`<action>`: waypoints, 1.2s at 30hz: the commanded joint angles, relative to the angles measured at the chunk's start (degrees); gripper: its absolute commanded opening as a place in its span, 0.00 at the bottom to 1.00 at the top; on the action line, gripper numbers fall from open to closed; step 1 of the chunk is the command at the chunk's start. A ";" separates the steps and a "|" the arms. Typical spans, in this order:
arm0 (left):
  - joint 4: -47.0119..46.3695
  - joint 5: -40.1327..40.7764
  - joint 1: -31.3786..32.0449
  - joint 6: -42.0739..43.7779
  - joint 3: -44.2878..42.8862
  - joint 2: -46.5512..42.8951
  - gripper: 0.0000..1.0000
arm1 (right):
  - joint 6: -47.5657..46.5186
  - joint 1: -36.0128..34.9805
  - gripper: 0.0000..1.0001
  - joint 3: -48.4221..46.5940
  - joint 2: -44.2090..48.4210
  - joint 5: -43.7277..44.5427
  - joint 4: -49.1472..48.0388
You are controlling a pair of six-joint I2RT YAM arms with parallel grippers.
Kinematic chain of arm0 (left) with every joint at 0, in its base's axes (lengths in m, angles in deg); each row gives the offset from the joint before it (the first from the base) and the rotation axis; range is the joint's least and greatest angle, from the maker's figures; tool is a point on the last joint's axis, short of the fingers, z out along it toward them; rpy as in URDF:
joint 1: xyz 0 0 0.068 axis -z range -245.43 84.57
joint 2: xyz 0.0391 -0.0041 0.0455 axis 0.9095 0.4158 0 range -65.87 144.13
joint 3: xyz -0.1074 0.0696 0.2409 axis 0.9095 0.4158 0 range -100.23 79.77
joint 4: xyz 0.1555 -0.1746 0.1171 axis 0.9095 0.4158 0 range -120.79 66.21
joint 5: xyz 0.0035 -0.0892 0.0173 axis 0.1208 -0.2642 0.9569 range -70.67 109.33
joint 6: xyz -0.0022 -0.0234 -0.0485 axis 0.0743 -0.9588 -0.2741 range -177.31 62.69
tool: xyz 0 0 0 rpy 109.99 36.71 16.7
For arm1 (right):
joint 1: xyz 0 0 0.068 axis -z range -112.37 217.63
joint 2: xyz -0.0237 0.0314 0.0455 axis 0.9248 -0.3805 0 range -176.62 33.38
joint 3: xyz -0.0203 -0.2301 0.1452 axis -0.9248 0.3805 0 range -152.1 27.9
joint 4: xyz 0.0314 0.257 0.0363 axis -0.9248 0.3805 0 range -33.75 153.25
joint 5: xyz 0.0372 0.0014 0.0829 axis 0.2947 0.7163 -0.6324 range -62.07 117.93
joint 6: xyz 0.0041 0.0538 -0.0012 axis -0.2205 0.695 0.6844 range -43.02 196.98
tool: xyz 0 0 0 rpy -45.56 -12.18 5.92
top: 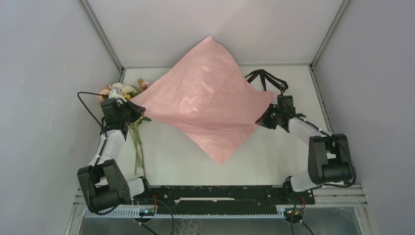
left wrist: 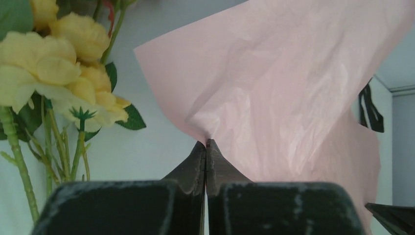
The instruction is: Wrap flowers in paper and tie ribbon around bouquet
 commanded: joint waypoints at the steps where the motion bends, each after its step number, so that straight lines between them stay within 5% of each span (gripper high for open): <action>1: 0.04 2.66 0.80 0.39 0.08 2.09 0.00 | -5.71 4.02 0.27 -0.31 7.10 2.00 5.81; 8: 2.65 7.75 0.78 5.52 0.49 -0.44 0.00 | -7.22 16.22 0.40 -7.73 5.69 0.60 5.53; 13: 4.09 9.35 0.83 9.37 1.55 -3.33 0.00 | -13.97 12.88 0.56 -23.77 -7.81 5.29 10.84; 19: 8.62 8.14 0.39 12.90 0.85 -6.96 0.00 | -20.89 5.37 0.61 -46.54 -26.29 15.30 21.65; 26: 11.28 5.28 0.32 14.74 0.71 -6.00 0.00 | -27.03 -0.12 0.60 -68.72 -44.80 23.71 34.14; 36: 14.47 3.15 0.32 17.06 -1.18 -6.25 0.00 | -23.99 3.61 0.42 -63.29 -45.72 23.93 32.09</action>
